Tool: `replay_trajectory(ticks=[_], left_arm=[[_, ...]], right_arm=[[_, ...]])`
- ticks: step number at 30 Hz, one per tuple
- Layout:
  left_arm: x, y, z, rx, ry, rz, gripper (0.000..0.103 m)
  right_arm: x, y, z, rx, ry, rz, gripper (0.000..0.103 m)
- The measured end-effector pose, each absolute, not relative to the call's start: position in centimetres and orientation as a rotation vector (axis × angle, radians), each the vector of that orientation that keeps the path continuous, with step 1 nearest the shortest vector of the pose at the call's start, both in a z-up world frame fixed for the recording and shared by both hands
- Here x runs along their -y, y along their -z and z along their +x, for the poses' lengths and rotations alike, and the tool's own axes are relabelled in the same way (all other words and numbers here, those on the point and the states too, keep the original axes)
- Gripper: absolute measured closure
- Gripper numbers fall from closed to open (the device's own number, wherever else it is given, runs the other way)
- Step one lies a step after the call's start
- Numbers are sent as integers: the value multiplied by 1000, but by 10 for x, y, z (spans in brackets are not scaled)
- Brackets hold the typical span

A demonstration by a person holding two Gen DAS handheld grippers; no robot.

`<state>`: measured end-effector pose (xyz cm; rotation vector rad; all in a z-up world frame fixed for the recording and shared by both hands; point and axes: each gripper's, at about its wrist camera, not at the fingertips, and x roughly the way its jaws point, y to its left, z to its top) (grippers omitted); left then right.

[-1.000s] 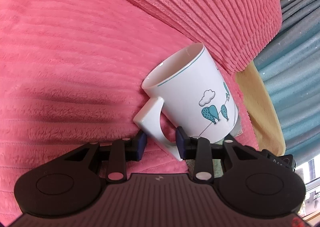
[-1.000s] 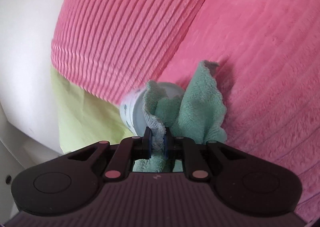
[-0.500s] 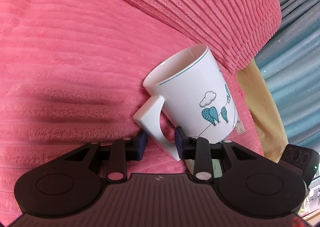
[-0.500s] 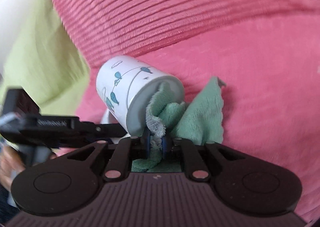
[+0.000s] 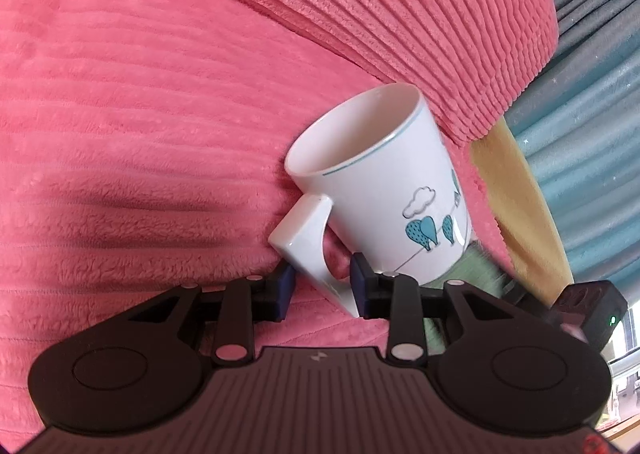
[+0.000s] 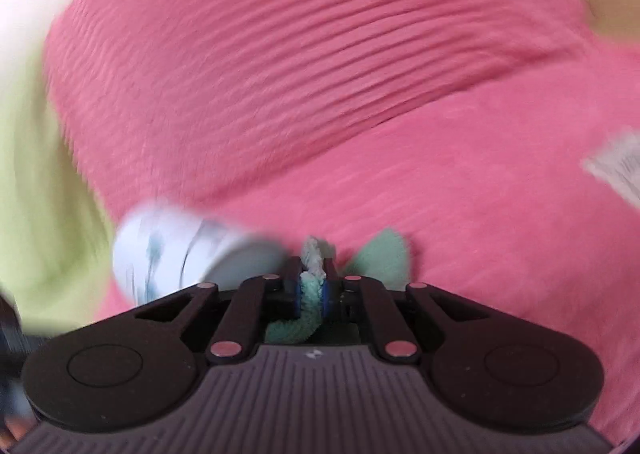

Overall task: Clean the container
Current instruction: 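Hold the mug with the left tool while the right tool wipes its outer wall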

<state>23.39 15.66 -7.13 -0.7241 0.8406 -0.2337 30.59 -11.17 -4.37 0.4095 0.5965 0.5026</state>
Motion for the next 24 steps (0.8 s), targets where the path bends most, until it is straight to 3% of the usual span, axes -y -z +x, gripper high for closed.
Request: replay_trajectory(ticks=[7,9,20,24], left_arm=[[-161,73,233,-842,237,-756,63],[-162,73,233,-842,239,-761,63],[-161,73,234,-839,231,-756,63],[-163,74,236,-842,235,-767,63]], right_arm=[[169,66,311,-737,-524,995,88],[176,56,307,-763,-543,960,71],[171,49,268,-898,-705,834,72],[162,15,246,-805,-756,585,72]])
